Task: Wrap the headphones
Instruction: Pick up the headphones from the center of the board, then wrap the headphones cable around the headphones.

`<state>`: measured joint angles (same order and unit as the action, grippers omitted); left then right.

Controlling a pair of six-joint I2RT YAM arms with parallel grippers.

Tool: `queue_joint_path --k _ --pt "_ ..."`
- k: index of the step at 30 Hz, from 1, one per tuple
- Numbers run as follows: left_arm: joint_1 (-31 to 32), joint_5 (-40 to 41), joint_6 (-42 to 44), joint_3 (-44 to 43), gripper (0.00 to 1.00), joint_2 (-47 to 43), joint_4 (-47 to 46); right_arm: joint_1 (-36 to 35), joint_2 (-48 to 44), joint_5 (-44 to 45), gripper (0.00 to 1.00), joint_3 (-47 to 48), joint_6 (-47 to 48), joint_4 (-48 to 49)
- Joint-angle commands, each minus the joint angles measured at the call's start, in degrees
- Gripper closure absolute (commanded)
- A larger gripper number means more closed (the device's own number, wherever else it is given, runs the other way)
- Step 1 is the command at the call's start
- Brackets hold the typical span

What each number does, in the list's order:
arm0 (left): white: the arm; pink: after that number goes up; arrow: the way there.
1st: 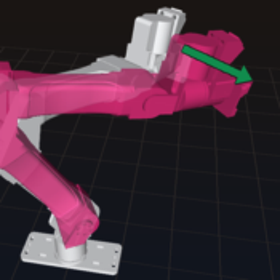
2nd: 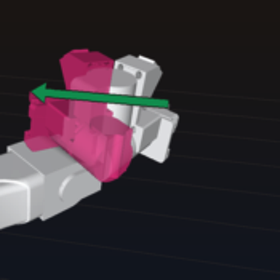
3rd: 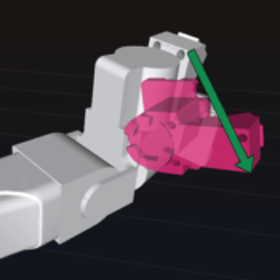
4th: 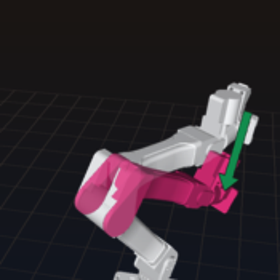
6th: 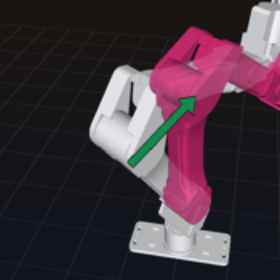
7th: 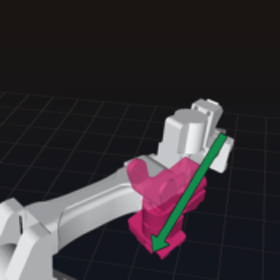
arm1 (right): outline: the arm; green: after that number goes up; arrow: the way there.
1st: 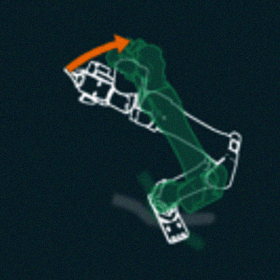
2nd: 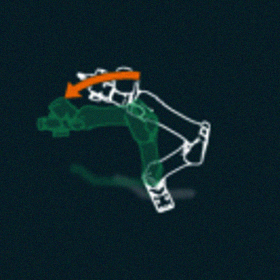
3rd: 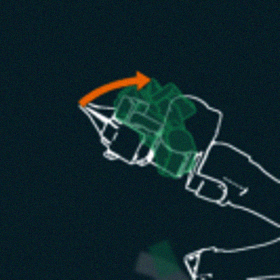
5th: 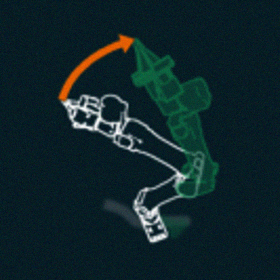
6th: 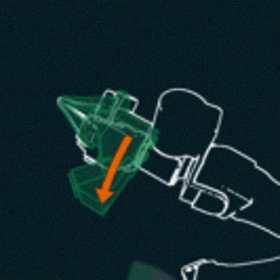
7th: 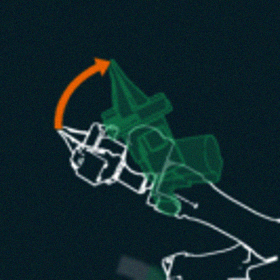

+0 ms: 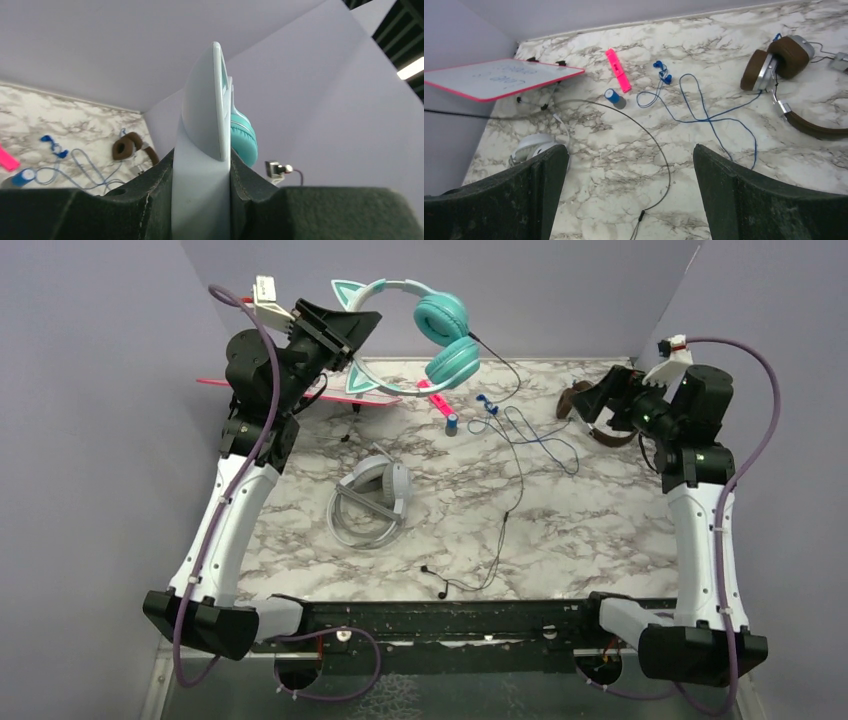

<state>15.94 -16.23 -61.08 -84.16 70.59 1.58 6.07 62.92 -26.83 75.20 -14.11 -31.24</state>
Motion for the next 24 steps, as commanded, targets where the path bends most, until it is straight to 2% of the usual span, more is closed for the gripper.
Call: queue_joint_path --k 1,3,5,8,11,14,19,24 --pt "-2.7 -11.2 -15.0 -6.3 1.0 4.2 -12.2 1.8 1.2 -13.4 0.0 -6.6 0.5 14.0" --pt "-3.1 -13.0 -18.3 -8.1 1.0 5.4 -15.0 1.5 -0.5 -27.0 0.0 -14.9 -0.6 30.6" --pt "-3.4 -13.9 -20.9 -9.6 1.0 6.0 -17.2 0.7 -2.2 -34.7 0.0 -22.5 -5.5 47.5" --pt "-3.7 -15.3 -24.9 -11.2 1.0 7.0 -19.5 0.3 -2.0 -37.6 0.01 -27.6 -7.4 60.0" --pt "-3.7 -16.5 -28.4 -12.0 1.0 7.5 -21.6 -1.8 0.8 -42.8 0.06 -32.4 -10.7 75.5" --pt "-3.7 -17.4 -30.6 -11.7 1.0 7.1 -23.6 -3.1 4.2 -43.0 0.08 -37.0 -13.7 90.7" --pt "-3.7 -18.5 -32.8 -11.7 1.0 6.9 -25.6 -4.0 9.4 -46.0 0.17 -41.3 -12.6 105.1" --pt "-3.6 -19.3 -33.9 -11.9 1.0 6.7 -27.5 -4.0 10.7 -45.7 0.22 -40.3 -4.8 99.2"
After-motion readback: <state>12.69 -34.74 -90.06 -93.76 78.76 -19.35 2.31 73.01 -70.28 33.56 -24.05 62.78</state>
